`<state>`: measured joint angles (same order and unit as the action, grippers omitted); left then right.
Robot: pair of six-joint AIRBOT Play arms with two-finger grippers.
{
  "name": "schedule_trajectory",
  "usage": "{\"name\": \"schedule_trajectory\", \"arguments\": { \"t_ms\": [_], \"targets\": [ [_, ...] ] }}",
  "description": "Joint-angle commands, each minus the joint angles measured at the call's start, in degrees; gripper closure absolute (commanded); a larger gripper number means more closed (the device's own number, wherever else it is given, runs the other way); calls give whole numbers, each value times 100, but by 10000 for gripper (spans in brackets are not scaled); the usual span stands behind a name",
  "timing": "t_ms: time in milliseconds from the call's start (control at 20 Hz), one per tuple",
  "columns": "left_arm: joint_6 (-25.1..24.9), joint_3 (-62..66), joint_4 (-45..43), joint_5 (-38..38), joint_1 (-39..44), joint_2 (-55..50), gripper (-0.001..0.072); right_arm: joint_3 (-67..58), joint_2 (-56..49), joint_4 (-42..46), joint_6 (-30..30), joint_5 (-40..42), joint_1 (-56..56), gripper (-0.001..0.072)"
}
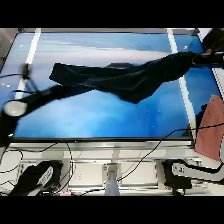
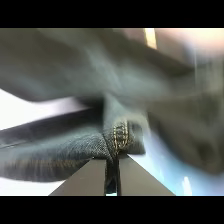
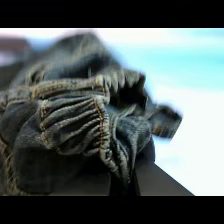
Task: Fold the clothes and pants, and hang the long-sleeved shirts on hangers.
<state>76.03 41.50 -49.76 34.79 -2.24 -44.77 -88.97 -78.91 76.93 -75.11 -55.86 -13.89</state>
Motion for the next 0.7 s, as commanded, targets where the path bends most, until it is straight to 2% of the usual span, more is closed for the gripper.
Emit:
{"name": "schedule_trajectory", "arguments": {
  "t_ms": [0,250,400,450,600,650],
  "targets": [
    [22,192,-212,83,-1281,1051,672,-472,70,181,-485,-254,-4,658],
    [22,201,-214,157,-2122,1615,673,-758,70,422,-498,-1239,-4,658],
    [28,199,-424,721,-2221,1550,673,-756,68,815,-498,-2133,-4,658],
    [114,197,-691,957,-2221,1508,673,-756,68,916,-496,-2492,-4,658],
    [813,199,-2076,1410,-2221,1333,673,-754,66,1272,-479,-3381,-4,658],
    [863,199,-2472,1561,-2221,1248,673,-750,66,1370,-479,-3545,-4,658]
  ]
}}
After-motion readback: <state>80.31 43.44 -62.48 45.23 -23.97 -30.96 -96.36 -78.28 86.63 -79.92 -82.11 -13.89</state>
